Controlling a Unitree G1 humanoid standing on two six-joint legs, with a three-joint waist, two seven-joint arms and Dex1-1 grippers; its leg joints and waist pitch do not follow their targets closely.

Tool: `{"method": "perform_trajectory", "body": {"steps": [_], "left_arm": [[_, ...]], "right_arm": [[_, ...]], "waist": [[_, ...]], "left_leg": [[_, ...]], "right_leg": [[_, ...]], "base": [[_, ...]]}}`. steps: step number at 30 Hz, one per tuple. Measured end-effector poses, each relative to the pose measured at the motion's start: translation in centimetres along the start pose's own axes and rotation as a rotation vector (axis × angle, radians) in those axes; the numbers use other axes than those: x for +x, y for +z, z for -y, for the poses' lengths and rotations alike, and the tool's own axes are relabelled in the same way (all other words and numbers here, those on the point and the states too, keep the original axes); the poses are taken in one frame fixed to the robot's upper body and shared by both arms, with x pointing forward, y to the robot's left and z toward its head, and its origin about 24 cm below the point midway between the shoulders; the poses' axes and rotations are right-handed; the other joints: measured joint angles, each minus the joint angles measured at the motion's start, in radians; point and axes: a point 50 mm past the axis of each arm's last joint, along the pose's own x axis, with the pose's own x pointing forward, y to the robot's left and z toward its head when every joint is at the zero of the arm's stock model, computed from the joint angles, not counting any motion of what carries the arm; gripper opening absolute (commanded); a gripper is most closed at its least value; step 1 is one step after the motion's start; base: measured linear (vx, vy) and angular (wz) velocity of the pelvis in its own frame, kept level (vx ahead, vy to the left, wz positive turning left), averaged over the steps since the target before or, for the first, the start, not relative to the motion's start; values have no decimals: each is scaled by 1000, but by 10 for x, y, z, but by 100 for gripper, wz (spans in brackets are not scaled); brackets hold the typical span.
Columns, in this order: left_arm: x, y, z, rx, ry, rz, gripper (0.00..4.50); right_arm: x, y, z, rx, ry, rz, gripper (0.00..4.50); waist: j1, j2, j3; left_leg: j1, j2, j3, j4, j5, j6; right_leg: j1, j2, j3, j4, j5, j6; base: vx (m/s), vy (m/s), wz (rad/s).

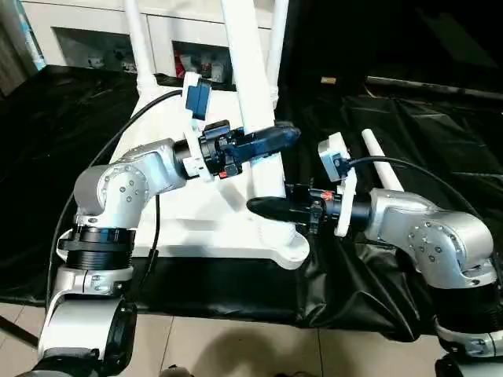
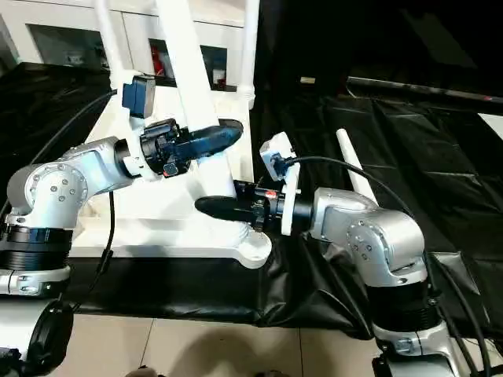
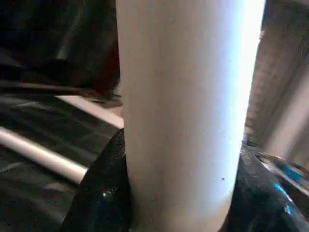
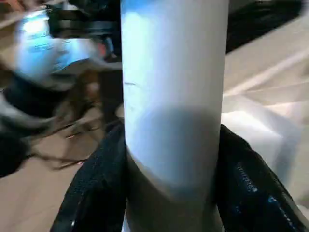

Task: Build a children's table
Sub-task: Pick table leg

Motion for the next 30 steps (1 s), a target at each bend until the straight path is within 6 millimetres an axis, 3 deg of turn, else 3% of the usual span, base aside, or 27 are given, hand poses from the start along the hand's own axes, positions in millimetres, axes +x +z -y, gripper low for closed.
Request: {"method": "perform_trajectory", "body": {"steps": [3,6,10,22,23,30], "left_arm": [[3,-5,-10,6,134,21,266],[9,-6,-16,31,278,32,308],[12,-8,-19,23,351,46,307],[18,-10,-19,0,389,74,222],[18,-9,-19,3,387,76,201],[13,-6,-17,42,309,53,192]], "right_arm": [[6,-5,9,16,-119,3,195],[7,-5,15,-19,-218,4,194],[12,-5,18,-38,-286,12,193],[24,2,18,-119,-345,19,193],[24,2,18,-119,-343,23,249],[17,5,19,-116,-273,24,309]], "waist": [[0,0,0],[0,-1,0],[-1,-1,0],[-1,-1,0],[-1,-1,0],[0,-1,0]], "left_leg": [[-2,0,0,0,1,-1],[-3,0,-1,0,1,-1],[-4,0,-1,0,1,-1],[-5,0,-1,0,1,-1],[-5,0,-1,0,1,-1],[-5,0,-1,0,1,-1]], "right_leg": [[-1,0,0,0,0,0],[-1,0,-1,-1,0,0],[-2,0,0,-2,1,-1],[-2,0,-1,-2,1,-1],[-2,0,-1,-2,1,-1],[-2,0,-1,-2,1,-2]], "base": [[0,0,0],[0,0,0],[0,0,0],[0,0,0],[0,0,0],[0,0,0]]}}
